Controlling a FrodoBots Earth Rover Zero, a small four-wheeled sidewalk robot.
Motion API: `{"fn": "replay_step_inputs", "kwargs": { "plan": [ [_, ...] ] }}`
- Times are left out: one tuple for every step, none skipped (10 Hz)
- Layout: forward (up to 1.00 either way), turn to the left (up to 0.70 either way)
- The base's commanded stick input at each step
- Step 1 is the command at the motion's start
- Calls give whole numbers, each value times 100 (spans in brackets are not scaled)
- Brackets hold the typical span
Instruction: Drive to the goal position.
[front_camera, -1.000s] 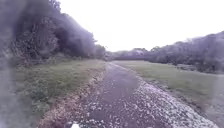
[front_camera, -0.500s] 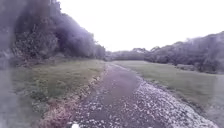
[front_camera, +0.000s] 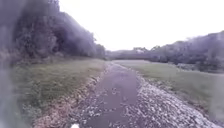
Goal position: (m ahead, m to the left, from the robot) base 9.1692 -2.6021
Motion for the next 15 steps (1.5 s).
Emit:
{"fn": "replay_step_inputs", "kwargs": {
  "plan": [
    [70,0],
    [70,0],
    [70,0],
    [70,0],
    [70,0],
    [70,0],
    [70,0],
    [70,0],
    [70,0],
    [70,0],
    [70,0],
    [70,0],
    [70,0],
    [70,0],
    [70,-1]
  ]
}}
